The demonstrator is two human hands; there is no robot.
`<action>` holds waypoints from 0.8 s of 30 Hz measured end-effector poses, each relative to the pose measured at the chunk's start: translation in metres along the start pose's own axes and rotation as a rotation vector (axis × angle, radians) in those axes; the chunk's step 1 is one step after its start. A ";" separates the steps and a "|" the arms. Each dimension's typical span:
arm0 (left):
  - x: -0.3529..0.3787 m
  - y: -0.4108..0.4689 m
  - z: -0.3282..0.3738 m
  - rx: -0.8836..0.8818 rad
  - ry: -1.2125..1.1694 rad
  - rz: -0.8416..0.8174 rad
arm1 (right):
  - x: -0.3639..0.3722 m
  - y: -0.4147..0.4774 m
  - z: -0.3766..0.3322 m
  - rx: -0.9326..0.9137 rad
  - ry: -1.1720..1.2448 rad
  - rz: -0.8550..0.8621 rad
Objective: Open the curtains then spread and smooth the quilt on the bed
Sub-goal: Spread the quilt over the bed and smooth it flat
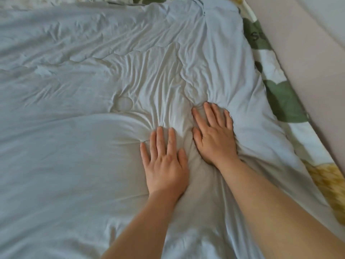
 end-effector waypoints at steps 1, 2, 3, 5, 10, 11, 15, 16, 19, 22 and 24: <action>0.001 -0.002 -0.001 0.005 0.019 0.010 | -0.001 0.000 -0.001 -0.006 0.005 0.009; 0.001 0.000 -0.004 -0.001 0.041 0.023 | 0.000 0.001 -0.003 -0.014 0.004 0.011; 0.004 0.002 -0.003 -0.011 0.059 0.032 | 0.002 0.001 -0.001 -0.019 0.000 0.009; 0.004 0.006 -0.004 -0.016 0.090 0.042 | 0.002 0.002 -0.003 -0.019 0.011 0.003; 0.004 0.009 -0.005 -0.026 0.106 0.055 | 0.000 0.002 -0.003 -0.013 0.021 -0.036; 0.003 0.010 -0.004 -0.027 0.117 0.059 | -0.003 0.002 -0.004 -0.020 0.040 -0.042; 0.003 0.011 -0.003 -0.030 0.180 0.036 | -0.046 -0.006 0.014 0.000 0.111 0.117; 0.003 0.009 0.000 -0.039 0.208 0.017 | -0.063 -0.013 0.033 0.079 0.078 0.186; 0.006 0.010 0.002 -0.094 0.299 -0.077 | -0.075 -0.029 0.100 0.423 0.016 -0.016; 0.009 -0.003 0.011 -0.156 0.254 -0.207 | -0.078 -0.049 0.125 0.544 0.110 -0.216; 0.008 -0.020 0.018 -0.199 0.137 -0.250 | -0.082 -0.049 0.107 0.446 0.243 -0.269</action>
Point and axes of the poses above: each hand's wrist, its own y-axis towards the middle knuckle, its own x-axis out of the palm, z = x × y, the point moved 10 cm from there along y, towards the middle knuckle, and after that the axes turned 8 degrees about x, right-handed, at the moved point
